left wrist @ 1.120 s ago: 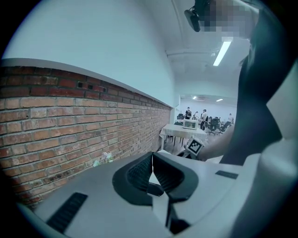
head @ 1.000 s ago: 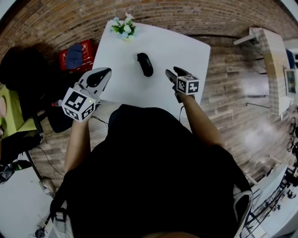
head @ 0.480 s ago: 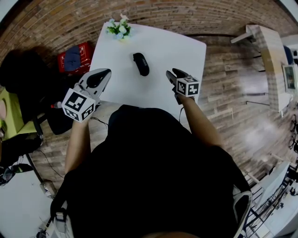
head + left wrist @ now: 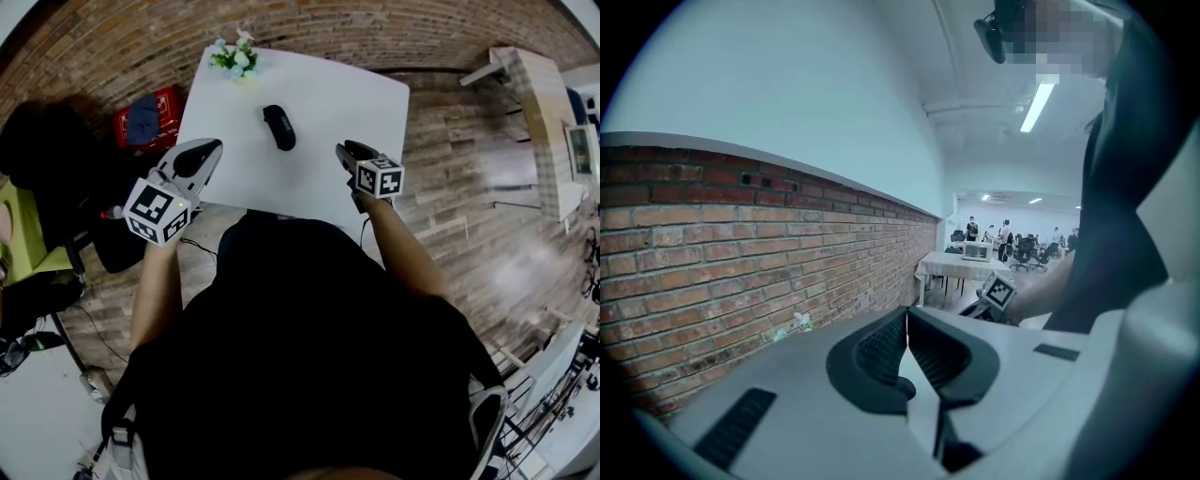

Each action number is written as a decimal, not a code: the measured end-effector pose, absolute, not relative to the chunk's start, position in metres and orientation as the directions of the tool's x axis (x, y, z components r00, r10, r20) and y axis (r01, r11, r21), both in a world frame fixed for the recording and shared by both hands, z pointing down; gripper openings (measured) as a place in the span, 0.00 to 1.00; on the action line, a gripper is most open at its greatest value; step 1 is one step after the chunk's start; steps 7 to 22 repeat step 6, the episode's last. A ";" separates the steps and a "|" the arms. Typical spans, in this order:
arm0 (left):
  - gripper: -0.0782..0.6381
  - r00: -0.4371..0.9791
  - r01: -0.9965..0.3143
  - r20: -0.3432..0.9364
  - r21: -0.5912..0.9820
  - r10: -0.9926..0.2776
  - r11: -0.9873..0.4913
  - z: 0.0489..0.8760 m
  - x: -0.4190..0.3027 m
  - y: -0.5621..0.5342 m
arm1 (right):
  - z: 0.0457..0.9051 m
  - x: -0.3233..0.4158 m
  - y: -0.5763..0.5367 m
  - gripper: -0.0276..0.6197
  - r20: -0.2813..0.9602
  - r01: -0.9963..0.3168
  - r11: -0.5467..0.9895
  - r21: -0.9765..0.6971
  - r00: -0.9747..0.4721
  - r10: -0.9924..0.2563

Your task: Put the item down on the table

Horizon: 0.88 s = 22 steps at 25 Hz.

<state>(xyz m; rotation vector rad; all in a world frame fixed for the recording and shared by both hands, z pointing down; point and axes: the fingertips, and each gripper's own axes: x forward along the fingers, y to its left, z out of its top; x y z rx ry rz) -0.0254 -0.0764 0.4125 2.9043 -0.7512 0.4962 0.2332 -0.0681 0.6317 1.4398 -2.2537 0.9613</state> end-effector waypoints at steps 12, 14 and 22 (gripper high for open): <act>0.12 0.825 -0.492 0.324 0.008 -0.463 -0.871 0.408 -0.028 -0.069 | 0.631 0.228 -0.053 0.19 0.561 -0.879 0.281 -0.384 -0.464 -0.686; 0.12 0.825 -0.492 0.324 0.008 -0.463 -0.871 0.408 -0.028 -0.069 | 0.631 0.228 -0.053 0.19 0.561 -0.879 0.281 -0.384 -0.464 -0.686; 0.12 0.825 -0.492 0.324 0.008 -0.463 -0.871 0.408 -0.028 -0.069 | 0.631 0.228 -0.053 0.19 0.561 -0.879 0.281 -0.384 -0.464 -0.686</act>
